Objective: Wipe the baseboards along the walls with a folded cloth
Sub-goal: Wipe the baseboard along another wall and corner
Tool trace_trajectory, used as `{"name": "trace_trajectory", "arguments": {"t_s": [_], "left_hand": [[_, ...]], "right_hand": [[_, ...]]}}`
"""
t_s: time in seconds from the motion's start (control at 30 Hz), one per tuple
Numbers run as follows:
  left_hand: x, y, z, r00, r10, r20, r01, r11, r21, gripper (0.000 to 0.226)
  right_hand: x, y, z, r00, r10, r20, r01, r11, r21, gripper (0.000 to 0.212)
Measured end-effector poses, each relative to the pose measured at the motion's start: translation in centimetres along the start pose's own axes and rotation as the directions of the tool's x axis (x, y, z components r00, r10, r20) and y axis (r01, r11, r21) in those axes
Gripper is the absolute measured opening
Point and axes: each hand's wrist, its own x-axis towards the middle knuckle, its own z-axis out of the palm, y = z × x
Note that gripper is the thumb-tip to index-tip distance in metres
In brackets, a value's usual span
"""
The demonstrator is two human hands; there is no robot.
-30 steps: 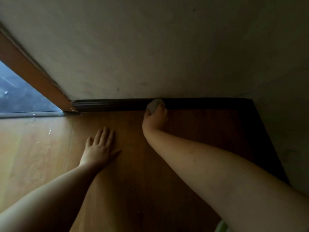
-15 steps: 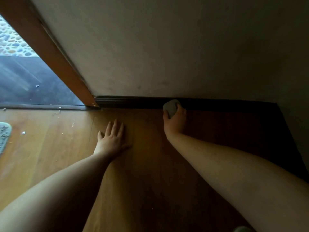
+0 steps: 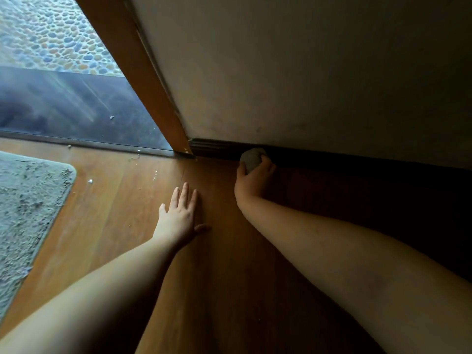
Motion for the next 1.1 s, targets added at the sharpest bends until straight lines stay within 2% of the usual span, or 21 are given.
{"name": "trace_trajectory", "arguments": {"t_s": [0.1, 0.23, 0.33, 0.5, 0.6, 0.67, 0.73, 0.8, 0.87, 1.1], "left_hand": [[-0.6, -0.3, 0.4, 0.999, -0.029, 0.043, 0.028, 0.999, 0.018, 0.109], [-1.3, -0.7, 0.4, 0.997, -0.031, 0.065, 0.029, 0.999, 0.028, 0.108], [-2.2, -1.5, 0.1, 0.996, -0.038, 0.077, 0.035, 0.998, 0.046, 0.107], [-3.2, -2.6, -0.2, 0.994, -0.082, 0.069, 0.079, 0.995, 0.053, 0.097], [-3.4, -2.3, -0.2, 0.994, -0.093, 0.065, 0.092, 0.995, 0.025, 0.091], [-3.7, -2.2, -0.1, 0.992, -0.092, 0.089, 0.09, 0.996, 0.027, 0.088], [-4.2, -2.2, 0.1, 0.988, -0.095, 0.122, 0.091, 0.995, 0.031, 0.086], [-4.5, -2.2, 0.3, 0.988, -0.086, 0.127, 0.081, 0.996, 0.038, 0.086], [-4.2, -1.9, 0.2, 0.991, -0.071, 0.116, 0.067, 0.997, 0.041, 0.088], [-1.4, 1.9, -1.8, 0.997, 0.043, 0.067, -0.043, 0.999, -0.003, 0.09]], "right_hand": [[-1.1, -1.5, 2.1, 0.999, 0.028, 0.033, -0.029, 0.999, 0.039, 0.055], [-2.3, -3.1, 4.4, 0.996, -0.025, 0.085, 0.024, 1.0, 0.011, 0.051], [-2.9, -4.2, 5.7, 0.997, 0.051, 0.066, -0.055, 0.997, 0.061, 0.052], [-3.6, -4.7, 7.2, 0.995, 0.077, 0.067, -0.078, 0.997, 0.016, 0.052], [-4.2, -5.9, 8.3, 0.99, 0.064, 0.127, -0.066, 0.998, 0.009, 0.05], [-4.4, -6.9, 8.8, 0.981, 0.121, 0.15, -0.125, 0.992, 0.014, 0.049], [-4.4, -7.2, 8.7, 0.965, 0.123, 0.23, -0.133, 0.991, 0.028, 0.053], [-4.2, -7.2, 8.2, 0.927, -0.007, 0.375, -0.023, 0.997, 0.076, 0.057], [-3.6, -7.3, 7.0, 0.879, -0.146, 0.454, 0.112, 0.989, 0.101, 0.055], [-0.6, -4.5, -0.8, 0.789, -0.319, 0.525, 0.346, 0.937, 0.049, 0.051]]}}
